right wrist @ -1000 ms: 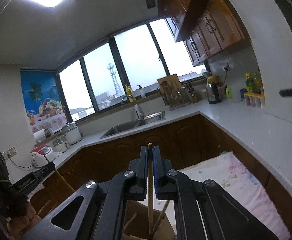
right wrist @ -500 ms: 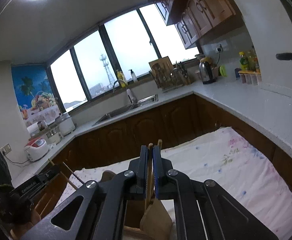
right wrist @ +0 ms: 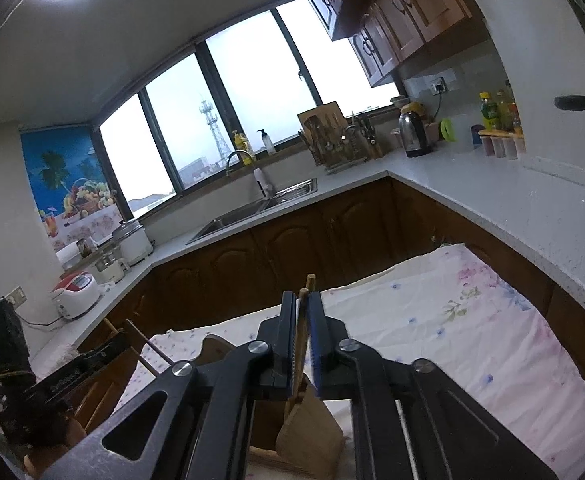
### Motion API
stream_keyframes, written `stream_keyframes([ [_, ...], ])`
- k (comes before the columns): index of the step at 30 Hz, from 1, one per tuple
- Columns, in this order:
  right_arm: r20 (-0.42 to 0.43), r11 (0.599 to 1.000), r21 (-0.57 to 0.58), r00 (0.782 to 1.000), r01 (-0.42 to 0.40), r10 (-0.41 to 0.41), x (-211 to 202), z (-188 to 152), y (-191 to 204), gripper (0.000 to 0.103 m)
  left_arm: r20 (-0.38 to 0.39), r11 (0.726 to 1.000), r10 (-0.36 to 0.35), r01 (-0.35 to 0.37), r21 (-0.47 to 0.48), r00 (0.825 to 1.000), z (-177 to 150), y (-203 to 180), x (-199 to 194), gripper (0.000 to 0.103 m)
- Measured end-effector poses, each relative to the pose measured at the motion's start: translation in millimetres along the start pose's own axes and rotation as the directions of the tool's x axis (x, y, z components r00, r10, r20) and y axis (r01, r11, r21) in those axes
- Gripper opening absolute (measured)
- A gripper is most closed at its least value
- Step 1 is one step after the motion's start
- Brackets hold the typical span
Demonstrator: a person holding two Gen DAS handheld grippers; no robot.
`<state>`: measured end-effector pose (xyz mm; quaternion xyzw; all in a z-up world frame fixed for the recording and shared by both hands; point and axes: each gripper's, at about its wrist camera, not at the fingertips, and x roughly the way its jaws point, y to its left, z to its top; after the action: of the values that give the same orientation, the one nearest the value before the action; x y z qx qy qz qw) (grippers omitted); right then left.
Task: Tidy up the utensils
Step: 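Lower the chopsticks into the holder and open both tools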
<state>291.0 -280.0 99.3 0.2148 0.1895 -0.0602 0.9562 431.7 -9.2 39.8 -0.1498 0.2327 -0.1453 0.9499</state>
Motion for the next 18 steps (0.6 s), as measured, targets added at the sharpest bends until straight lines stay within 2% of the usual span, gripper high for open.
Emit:
stream_keyframes([
  [1,-0.003,1.000,0.004,1.000,-0.002,0.002,-0.9,0.3,-0.3,0.013,-0.008,1.000,-0.004,0.004,-0.004,1.000,1.5,1.2,0.1,0.013],
  [2,-0.005,1.000,0.010,1.000,-0.008,0.008,-1.9,0.6,-0.7,0.026,-0.012,1.000,0.003,-0.003,-0.007,1.000,1.9,3.2,-1.4,0.020],
  [3,-0.003,1.000,0.019,1.000,-0.018,0.018,-4.6,0.7,-1.9,0.035,-0.007,1.000,0.013,-0.013,-0.012,1.000,2.9,4.7,-3.7,0.035],
  [4,0.004,0.999,0.023,1.000,-0.024,0.024,-7.7,0.9,-2.8,0.053,0.003,1.000,0.015,-0.015,-0.018,1.000,3.9,6.5,-7.1,0.045],
  [5,0.012,0.999,0.026,1.000,-0.025,0.025,-11.0,0.8,-3.9,0.063,0.009,1.000,0.020,-0.020,-0.021,1.000,3.3,7.1,-10.5,0.048],
  [9,0.028,0.998,0.046,0.998,-0.050,0.049,-28.3,0.3,-8.0,0.071,0.001,0.999,0.015,-0.015,-0.040,1.000,-1.4,10.3,-24.4,0.064],
  [10,0.031,0.998,0.048,0.998,-0.051,0.050,-33.9,-0.7,-8.5,0.077,0.000,0.999,0.021,-0.021,-0.043,1.000,-3.5,11.4,-30.5,0.073],
  [11,0.033,0.998,0.045,0.998,-0.051,0.049,-38.5,-1.4,-8.9,0.082,0.001,0.999,0.032,-0.032,-0.044,0.999,-6.8,12.4,-37.6,0.076],
  [13,0.034,0.998,0.038,0.998,-0.046,0.044,-49.4,-4.8,-9.6,0.086,0.006,0.998,0.034,-0.033,-0.044,0.999,-16.1,14.6,-55.2,0.077],
  [18,0.004,0.998,0.035,0.999,-0.046,0.046,-79.0,-21.9,-15.0,0.086,-0.033,0.996,0.083,-0.084,-0.042,0.996,-42.2,19.4,-92.7,0.080],
])
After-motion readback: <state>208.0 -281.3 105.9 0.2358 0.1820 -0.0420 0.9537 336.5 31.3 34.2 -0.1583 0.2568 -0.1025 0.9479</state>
